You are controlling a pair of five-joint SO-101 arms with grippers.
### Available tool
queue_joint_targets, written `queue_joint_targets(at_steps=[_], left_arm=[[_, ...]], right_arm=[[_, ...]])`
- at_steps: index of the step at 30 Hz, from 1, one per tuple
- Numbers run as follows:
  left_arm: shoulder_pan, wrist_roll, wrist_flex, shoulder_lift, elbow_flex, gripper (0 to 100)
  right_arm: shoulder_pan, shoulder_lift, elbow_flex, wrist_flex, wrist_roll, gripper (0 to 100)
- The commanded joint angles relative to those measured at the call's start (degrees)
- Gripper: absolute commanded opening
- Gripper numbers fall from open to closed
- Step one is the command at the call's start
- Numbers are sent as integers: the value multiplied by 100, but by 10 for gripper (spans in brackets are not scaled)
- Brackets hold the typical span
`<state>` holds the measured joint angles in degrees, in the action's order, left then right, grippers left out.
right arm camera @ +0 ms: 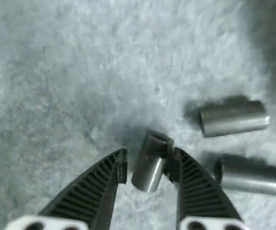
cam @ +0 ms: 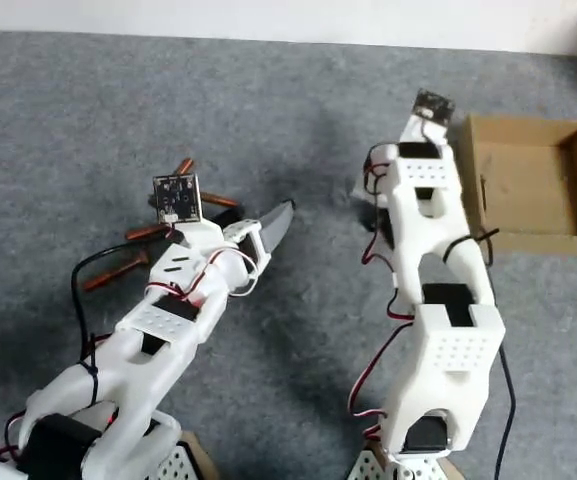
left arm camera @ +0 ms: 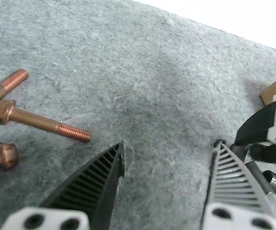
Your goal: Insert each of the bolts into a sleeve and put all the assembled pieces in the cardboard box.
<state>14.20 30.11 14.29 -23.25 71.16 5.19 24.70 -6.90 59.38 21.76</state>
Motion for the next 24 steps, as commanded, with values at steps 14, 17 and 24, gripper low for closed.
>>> queue_joint_targets(at_steps=[14, 17, 24], left_arm=[[-48, 0, -9, -189, -295, 274], [-48, 0, -9, -189, -286, 274], [-48, 35, -9, -198, -295, 274]], right_arm=[[57, -101, 716, -470, 185, 145], [31, -101, 787, -532, 167, 137], [31, -101, 804, -769, -193, 8]])
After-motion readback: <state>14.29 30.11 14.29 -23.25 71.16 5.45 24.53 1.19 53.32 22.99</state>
